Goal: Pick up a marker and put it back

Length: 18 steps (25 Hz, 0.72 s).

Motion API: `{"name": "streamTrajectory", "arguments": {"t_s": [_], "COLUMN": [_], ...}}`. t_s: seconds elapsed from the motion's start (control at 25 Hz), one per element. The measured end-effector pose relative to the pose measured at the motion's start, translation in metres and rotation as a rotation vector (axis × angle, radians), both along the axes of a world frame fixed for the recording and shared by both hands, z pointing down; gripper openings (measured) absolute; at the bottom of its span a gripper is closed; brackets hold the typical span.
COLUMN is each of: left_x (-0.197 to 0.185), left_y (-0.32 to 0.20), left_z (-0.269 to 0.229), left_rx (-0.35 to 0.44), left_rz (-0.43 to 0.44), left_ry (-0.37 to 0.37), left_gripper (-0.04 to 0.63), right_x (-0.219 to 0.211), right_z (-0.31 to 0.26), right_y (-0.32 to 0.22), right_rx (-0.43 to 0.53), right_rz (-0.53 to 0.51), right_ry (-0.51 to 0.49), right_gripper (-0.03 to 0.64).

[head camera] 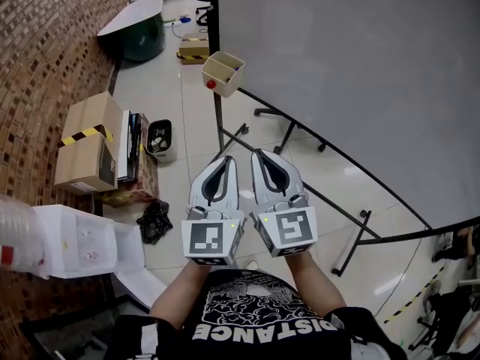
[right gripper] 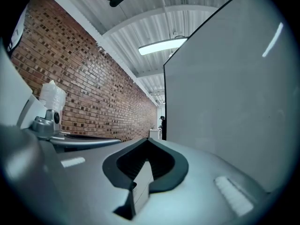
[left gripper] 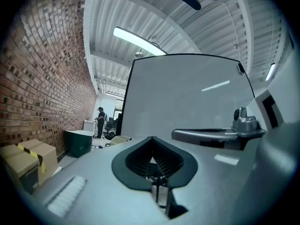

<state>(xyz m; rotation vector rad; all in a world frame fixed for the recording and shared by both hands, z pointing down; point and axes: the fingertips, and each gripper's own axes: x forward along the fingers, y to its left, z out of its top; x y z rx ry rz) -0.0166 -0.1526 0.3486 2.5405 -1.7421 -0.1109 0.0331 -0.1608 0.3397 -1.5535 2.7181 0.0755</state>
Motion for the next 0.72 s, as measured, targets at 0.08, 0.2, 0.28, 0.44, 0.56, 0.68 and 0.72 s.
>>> {"name": "streamTrajectory", "arguments": {"t_s": [0.08, 0.2, 0.28, 0.44, 0.56, 0.68, 0.72], "left_x": [0.002, 0.005, 0.008, 0.011, 0.011, 0.013, 0.013], "left_y": [0.008, 0.015, 0.019, 0.026, 0.03, 0.035, 0.036], "left_z": [0.001, 0.0, -0.001, -0.004, -0.005, -0.003, -0.002], "left_rx": [-0.002, 0.001, 0.002, 0.006, -0.005, -0.008, -0.009], "left_rz": [-0.007, -0.016, -0.022, -0.034, -0.054, -0.055, -0.056], "left_ry": [-0.001, -0.009, -0.01, -0.003, 0.004, 0.0, -0.001], "left_gripper": [0.006, 0.006, 0.006, 0.006, 0.006, 0.006, 0.006], "right_x": [0.002, 0.005, 0.007, 0.009, 0.011, 0.012, 0.013], "right_z": [0.001, 0.001, 0.0, -0.001, -0.002, -0.001, 0.0], "right_y": [0.007, 0.014, 0.017, 0.024, 0.029, 0.033, 0.035], "right_rx": [0.001, 0.006, 0.007, 0.013, 0.013, 0.008, 0.006], "right_rz": [-0.008, -0.017, -0.023, -0.037, -0.044, -0.05, -0.052], "right_ry": [0.001, -0.001, 0.0, 0.0, -0.001, -0.004, -0.004], "right_gripper": [0.0, 0.0, 0.0, 0.0, 0.0, 0.0, 0.0]}}
